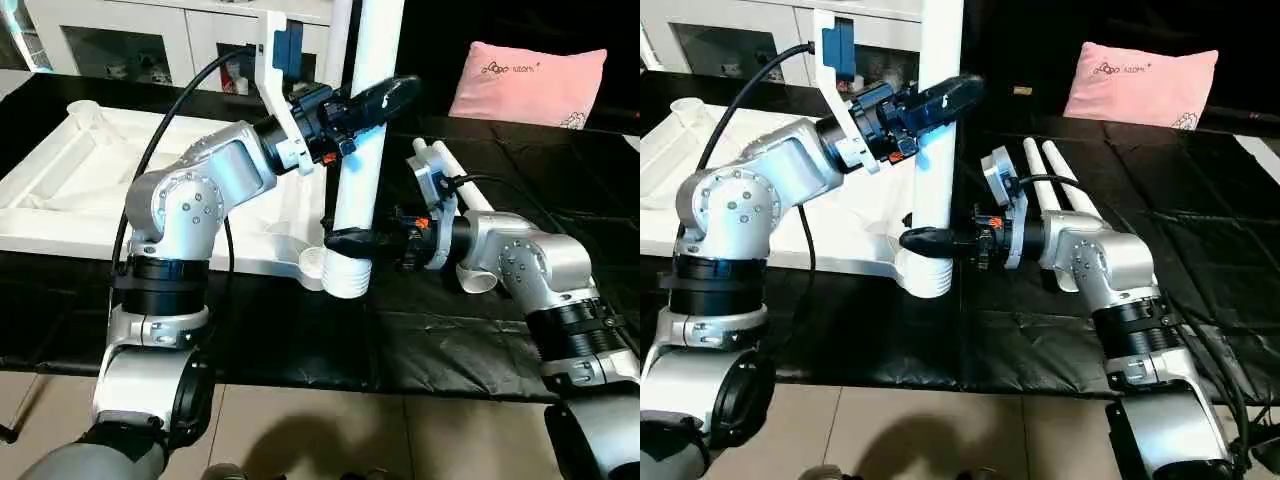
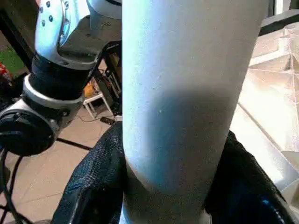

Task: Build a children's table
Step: Pick table leg

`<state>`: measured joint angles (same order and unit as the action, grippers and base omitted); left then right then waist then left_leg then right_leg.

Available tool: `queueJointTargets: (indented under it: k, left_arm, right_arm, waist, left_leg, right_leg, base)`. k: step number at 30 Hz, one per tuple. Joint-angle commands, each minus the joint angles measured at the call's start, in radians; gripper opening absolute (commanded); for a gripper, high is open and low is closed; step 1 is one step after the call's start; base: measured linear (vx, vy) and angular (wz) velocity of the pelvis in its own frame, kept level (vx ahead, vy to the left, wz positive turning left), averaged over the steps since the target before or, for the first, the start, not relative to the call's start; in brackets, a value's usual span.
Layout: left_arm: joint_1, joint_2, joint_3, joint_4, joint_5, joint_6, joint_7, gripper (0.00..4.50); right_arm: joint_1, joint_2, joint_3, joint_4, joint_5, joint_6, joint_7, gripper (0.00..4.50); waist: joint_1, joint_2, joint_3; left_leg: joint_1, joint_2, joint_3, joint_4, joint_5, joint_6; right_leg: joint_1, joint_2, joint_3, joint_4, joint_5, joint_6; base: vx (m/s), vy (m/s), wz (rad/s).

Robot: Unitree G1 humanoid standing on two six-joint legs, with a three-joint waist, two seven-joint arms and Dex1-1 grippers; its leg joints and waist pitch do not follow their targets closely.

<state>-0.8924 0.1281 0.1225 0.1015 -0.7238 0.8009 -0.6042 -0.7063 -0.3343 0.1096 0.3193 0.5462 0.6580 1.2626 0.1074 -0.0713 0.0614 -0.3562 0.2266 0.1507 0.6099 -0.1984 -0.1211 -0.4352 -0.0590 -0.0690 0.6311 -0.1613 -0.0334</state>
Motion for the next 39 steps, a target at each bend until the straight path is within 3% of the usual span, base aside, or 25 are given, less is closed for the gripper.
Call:
queueJointTargets:
  k: [1, 9, 12, 21, 27, 39]
  left_arm:
    - [0.005, -0.005, 0.016, -0.009, -0.004, 0.006, 0.034, 1.84]
    - [0.011, -0.006, 0.014, -0.024, -0.017, 0.015, 0.034, 1.79]
    - [0.005, -0.004, 0.015, -0.020, -0.016, 0.015, 0.035, 1.79]
    - [-0.009, 0.011, 0.003, -0.017, -0.025, 0.020, -0.011, 1.78]
    - [-0.012, 0.030, -0.021, -0.032, -0.041, 0.036, -0.069, 1.78]
    - [-0.023, 0.034, -0.018, -0.029, -0.067, 0.043, -0.106, 1.78]
  right_arm:
    - [-0.025, 0.003, 0.013, -0.018, -0.015, -0.037, 0.004, 1.93]
    - [-0.035, 0.012, 0.006, 0.009, -0.036, -0.049, -0.018, 1.93]
    - [-0.051, 0.012, -0.008, 0.025, -0.014, -0.016, -0.016, 2.63]
    - [-0.067, 0.006, -0.004, 0.037, -0.006, -0.001, 0.014, 3.42]
    - [-0.075, -0.007, 0.013, 0.053, -0.011, 0.009, 0.043, 3.91]
    - [-0.062, -0.017, 0.027, 0.055, -0.007, 0.028, 0.084, 3.95]
  waist:
    - [0.002, -0.005, -0.084]
    - [0.002, -0.004, -0.084]
    - [0.001, -0.001, -0.084]
    - [0.003, -0.006, -0.085]
    - [0.003, -0.003, -0.084]
    - [0.004, -0.001, -0.084]
  left_leg:
    - [-0.011, -0.013, 0.023, -0.052, -0.013, 0.036]
    - [-0.011, -0.013, 0.022, -0.053, -0.018, 0.034]
    - [-0.010, -0.012, 0.022, -0.053, -0.018, 0.034]
    - [-0.011, -0.013, 0.023, -0.052, -0.015, 0.036]
    - [-0.009, -0.011, 0.023, -0.054, -0.017, 0.033]
    - [-0.010, -0.012, 0.022, -0.053, -0.020, 0.029]
  right_leg:
    - [0.090, -0.052, 0.037, -0.063, -0.137, -0.167]
    - [0.090, -0.052, 0.038, -0.061, -0.130, -0.172]
    - [0.090, -0.052, 0.038, -0.061, -0.126, -0.174]
    - [0.091, -0.053, 0.039, -0.060, -0.122, -0.175]
    - [0.088, -0.054, 0.038, -0.061, -0.132, -0.175]
    - [0.090, -0.054, 0.038, -0.060, -0.123, -0.181]
  base:
    - [0.000, 0.000, 0.00]
    - [0.000, 0.000, 0.00]
    - [0.000, 0.000, 0.00]
    - [0.000, 0.000, 0.00]
    - [0.000, 0.000, 0.00]
    - [0.000, 0.000, 0.00]
